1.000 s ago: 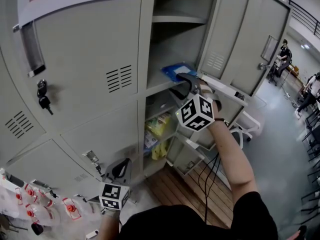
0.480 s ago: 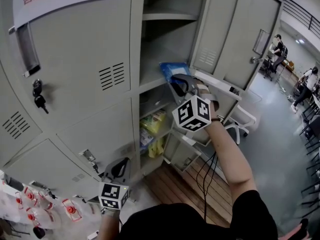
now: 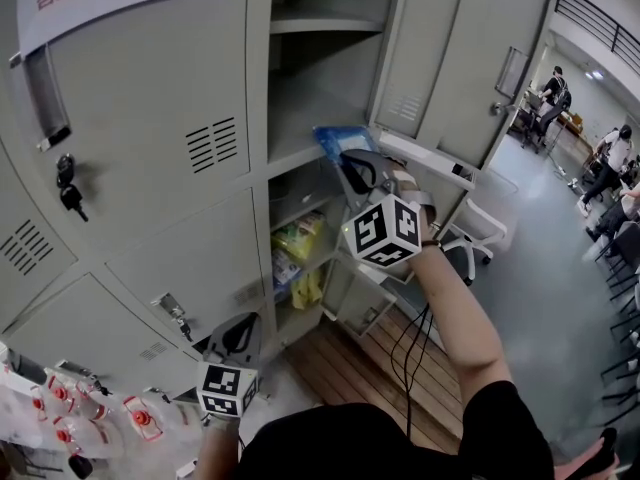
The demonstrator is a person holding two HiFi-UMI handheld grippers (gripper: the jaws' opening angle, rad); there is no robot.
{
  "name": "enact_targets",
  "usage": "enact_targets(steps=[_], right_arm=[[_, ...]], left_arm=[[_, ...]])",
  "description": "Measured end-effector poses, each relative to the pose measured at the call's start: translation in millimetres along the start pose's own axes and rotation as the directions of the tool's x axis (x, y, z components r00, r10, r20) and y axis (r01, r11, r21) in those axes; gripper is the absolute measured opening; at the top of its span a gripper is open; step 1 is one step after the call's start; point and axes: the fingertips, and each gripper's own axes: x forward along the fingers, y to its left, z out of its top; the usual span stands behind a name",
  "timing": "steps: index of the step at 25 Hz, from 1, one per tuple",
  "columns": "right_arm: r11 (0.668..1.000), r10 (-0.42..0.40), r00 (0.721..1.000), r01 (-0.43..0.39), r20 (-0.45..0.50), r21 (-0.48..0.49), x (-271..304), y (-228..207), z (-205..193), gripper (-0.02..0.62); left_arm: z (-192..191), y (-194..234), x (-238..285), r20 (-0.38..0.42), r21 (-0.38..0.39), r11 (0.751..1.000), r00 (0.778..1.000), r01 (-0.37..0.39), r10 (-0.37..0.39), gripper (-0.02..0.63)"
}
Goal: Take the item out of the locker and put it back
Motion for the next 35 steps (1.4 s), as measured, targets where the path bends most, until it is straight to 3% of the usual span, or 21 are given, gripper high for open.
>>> enact_targets(steps=[11, 21, 35], right_arm=[[0.998, 0.012, 1.0, -0.01, -0.028, 0.056, -25, 24, -18, 0.021], [0.986, 0.091, 0.993, -0.08, -0.071, 0.147, -47, 76, -48, 0.02], [0.923, 0.205, 0.972, -0.152, -0.115, 0.354, -94, 162, -87, 0.02]], left_arm=[[-8, -21, 3, -0.029, 0.0, 0.999, 0.998, 0.05, -0.05, 0.008], [-19, -41, 4, -0.061, -0.006, 0.996, 0.994, 0.088, -0.088, 0.008], [-41, -67, 9, -0.113, -0.019, 0.989, 0.982, 0.147, -0.148, 0.008]])
